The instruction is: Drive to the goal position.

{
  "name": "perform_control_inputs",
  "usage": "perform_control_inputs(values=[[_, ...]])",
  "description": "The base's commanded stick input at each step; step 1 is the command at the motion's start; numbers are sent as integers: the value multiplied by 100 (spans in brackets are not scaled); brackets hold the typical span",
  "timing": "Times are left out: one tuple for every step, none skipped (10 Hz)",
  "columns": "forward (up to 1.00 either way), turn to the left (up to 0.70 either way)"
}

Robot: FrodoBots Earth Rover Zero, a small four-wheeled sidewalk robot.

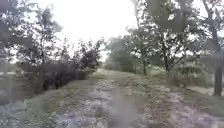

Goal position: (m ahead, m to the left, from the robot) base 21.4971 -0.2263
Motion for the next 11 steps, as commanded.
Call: perform_control_inputs(values=[[100, 0], [100, 0], [100, 0], [100, 0], [100, 0], [100, 0], [100, 0], [100, 0], [100, 0], [100, 0], [100, 0]])
